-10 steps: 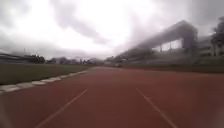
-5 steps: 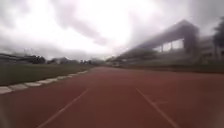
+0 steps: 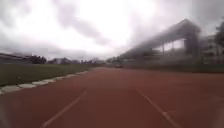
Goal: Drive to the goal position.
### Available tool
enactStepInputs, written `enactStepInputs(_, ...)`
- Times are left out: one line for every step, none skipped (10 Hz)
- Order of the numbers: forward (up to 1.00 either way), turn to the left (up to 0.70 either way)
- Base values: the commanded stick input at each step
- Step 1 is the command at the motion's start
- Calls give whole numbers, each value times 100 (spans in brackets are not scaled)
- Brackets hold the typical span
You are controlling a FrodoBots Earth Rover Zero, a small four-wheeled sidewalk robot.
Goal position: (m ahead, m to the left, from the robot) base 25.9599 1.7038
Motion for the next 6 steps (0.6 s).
enactStepInputs(70, 0)
enactStepInputs(70, 0)
enactStepInputs(70, 0)
enactStepInputs(70, 0)
enactStepInputs(70, 0)
enactStepInputs(70, 0)
